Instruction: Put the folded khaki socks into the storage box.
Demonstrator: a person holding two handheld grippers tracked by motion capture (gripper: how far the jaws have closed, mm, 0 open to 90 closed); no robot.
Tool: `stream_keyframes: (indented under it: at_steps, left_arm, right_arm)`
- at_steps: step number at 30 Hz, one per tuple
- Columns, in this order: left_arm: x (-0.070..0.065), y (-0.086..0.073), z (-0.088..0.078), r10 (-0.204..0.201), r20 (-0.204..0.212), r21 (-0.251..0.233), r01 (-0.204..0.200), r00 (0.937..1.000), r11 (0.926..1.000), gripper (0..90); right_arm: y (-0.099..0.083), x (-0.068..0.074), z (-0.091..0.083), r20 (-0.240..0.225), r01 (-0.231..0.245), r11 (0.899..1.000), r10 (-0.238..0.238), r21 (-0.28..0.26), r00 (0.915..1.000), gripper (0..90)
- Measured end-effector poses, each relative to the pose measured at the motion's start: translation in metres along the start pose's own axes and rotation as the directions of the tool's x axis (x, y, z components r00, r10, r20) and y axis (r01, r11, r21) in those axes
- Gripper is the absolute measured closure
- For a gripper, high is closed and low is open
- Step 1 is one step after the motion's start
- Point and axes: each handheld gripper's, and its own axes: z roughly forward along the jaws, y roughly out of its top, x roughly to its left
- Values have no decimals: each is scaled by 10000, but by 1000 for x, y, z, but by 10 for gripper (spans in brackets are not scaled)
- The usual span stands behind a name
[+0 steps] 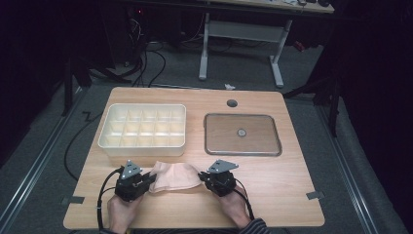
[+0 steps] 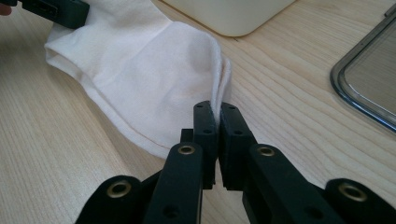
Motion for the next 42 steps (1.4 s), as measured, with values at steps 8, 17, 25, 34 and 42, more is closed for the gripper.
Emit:
stream_keyframes:
  at_steps: [8, 17, 25, 34, 42]
  left_arm:
    - [-5, 5, 3, 85, 158, -65, -84, 9998, 9999, 791]
    - [-13, 11, 8, 237, 311, -95, -235, 9992, 9997, 791]
    - [-19, 16, 17, 275, 513, -131, -268, 9983, 9996, 791]
    - [-31, 25, 27, 603, 632, -147, -595, 9962, 9981, 790]
    - [-40, 31, 39, 628, 916, -104, -621, 9938, 9980, 789]
  right_arm:
    - [-1, -6, -8, 168, -72, 9999, 73, -87, 9998, 869]
    - [-5, -13, -16, 342, -212, 9997, 217, -149, 9992, 869]
    - [-9, -21, -24, 563, -373, 9991, 383, -189, 9977, 869]
    - [-16, -30, -33, 804, -567, 9982, 581, -203, 9951, 868]
    - [-27, -39, -42, 1059, -839, 9963, 853, -169, 9907, 868]
